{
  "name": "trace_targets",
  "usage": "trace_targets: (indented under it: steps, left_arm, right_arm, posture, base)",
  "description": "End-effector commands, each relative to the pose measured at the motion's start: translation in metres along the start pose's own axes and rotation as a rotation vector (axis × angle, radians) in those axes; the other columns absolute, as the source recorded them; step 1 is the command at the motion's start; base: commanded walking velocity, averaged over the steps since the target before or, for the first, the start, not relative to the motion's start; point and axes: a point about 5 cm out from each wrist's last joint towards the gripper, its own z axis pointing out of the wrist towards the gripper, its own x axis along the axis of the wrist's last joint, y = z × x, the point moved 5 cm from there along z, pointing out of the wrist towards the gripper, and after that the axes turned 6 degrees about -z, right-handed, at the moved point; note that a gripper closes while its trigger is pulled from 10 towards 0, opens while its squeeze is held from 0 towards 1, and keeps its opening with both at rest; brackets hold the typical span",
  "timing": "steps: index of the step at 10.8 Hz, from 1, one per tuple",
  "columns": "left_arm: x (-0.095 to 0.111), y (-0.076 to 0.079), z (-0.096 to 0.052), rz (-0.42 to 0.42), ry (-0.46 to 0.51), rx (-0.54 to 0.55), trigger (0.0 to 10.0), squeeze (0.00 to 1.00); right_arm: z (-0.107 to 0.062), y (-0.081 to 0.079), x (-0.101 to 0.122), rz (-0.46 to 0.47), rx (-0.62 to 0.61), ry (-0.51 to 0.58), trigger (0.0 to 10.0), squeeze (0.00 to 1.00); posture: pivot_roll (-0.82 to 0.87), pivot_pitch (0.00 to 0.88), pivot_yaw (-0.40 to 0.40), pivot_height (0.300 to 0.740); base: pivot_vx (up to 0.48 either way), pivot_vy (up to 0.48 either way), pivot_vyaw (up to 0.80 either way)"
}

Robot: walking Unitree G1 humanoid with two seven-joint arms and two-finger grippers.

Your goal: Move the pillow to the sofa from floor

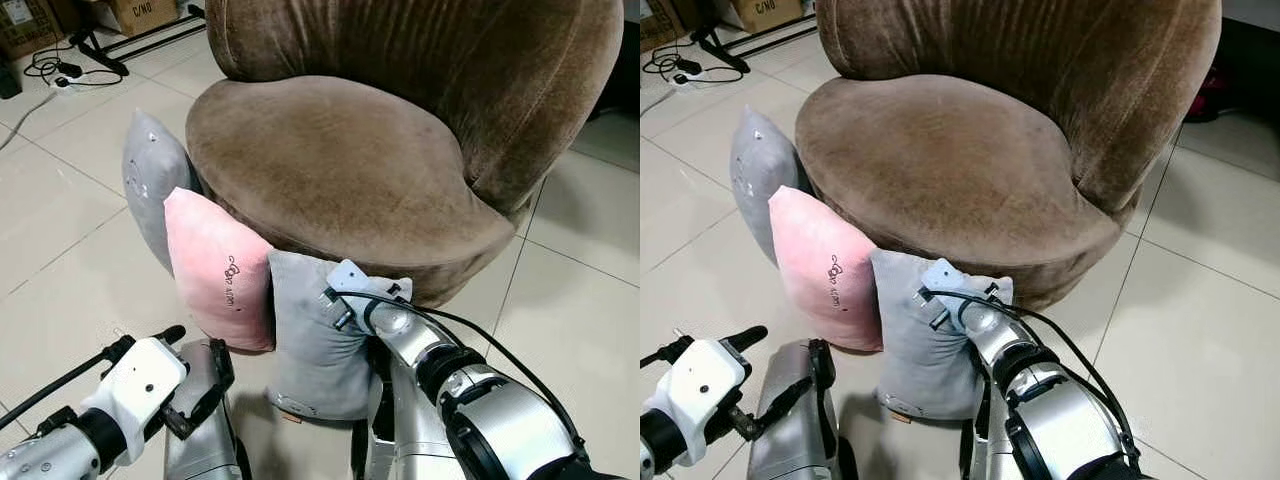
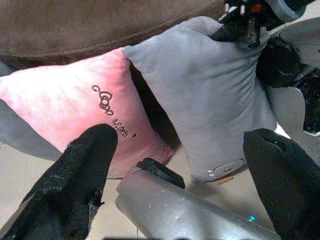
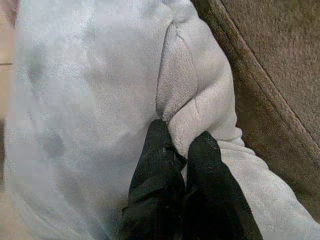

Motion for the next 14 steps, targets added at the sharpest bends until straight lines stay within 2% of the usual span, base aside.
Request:
trace_targets:
  steps: [1,3,5,7,8,9,10,11,12,13,14]
  left_arm:
    - [0.001,0.0,-0.001,0.003,0.0,0.012,10.0,0.0]
    - [0.001,-0.001,0.001,0.0,0.007,0.021,10.0,0.0]
    - [0.002,-0.001,0.004,-0.003,0.018,0.026,10.0,0.0]
    - [0.004,0.001,0.009,-0.007,0.032,0.021,10.0,0.0]
    - [0.005,0.001,0.014,-0.005,0.039,0.017,10.0,0.0]
    - [0.006,0.001,0.016,-0.003,0.046,0.017,10.0,0.0]
    - [0.008,0.0,0.018,0.002,0.059,0.025,10.0,0.0]
    - [0.011,-0.005,0.019,0.001,0.08,0.061,10.0,0.0]
    - [0.012,-0.01,0.019,-0.012,0.095,0.094,10.0,0.0]
    - [0.017,-0.017,0.025,-0.05,0.131,0.138,10.0,0.0]
    - [0.023,-0.019,0.026,-0.07,0.163,0.147,10.0,0.0]
  right_arm:
    - [0.0,-0.021,-0.002,0.048,0.079,0.021,0.0,0.0]
    - [-0.002,-0.027,0.017,0.101,0.142,0.153,0.0,0.0]
    - [-0.009,-0.04,0.033,0.134,0.256,0.296,0.0,0.0]
    - [-0.02,-0.05,0.035,0.15,0.346,0.394,0.0,0.0]
    - [-0.023,-0.043,0.031,0.145,0.319,0.413,0.0,0.0]
    - [-0.024,-0.031,0.03,0.164,0.269,0.427,0.0,0.0]
    - [-0.032,-0.004,0.036,0.24,0.19,0.499,0.0,0.0]
    - [-0.054,0.037,0.051,0.309,0.097,0.627,0.0,0.0]
    - [-0.069,0.056,0.058,0.346,0.062,0.692,0.0,0.0]
    - [-0.093,0.086,0.068,0.439,0.012,0.791,0.0,0.0]
    - [-0.114,0.109,0.074,0.556,-0.034,0.876,0.0,0.0]
  posture:
    - [0.11,0.122,-0.034,0.436]
    - [0.1,0.106,-0.041,0.436]
    - [0.09,0.094,-0.041,0.436]
    - [0.08,0.082,-0.037,0.436]
    - [0.07,0.07,-0.033,0.436]
    - [0.07,0.062,-0.033,0.436]
    - [0.06,0.033,-0.03,0.436]
    - [0.05,0.0,-0.029,0.436]
    - [0.04,0.0,-0.028,0.436]
    - [0.03,0.0,-0.026,0.436]
    - [0.02,0.0,-0.025,0.436]
  base:
    - [0.0,0.0,0.0]
    - [0.0,0.0,0.0]
    - [0.0,0.0,0.0]
    - [0.0,0.0,0.0]
    - [0.0,0.0,0.0]
    - [0.0,0.0,0.0]
    - [0.0,0.0,0.0]
    - [0.0,0.0,0.0]
    - [0.0,0.0,0.0]
    - [0.0,0.0,0.0]
    - [0.0,0.0,0.0]
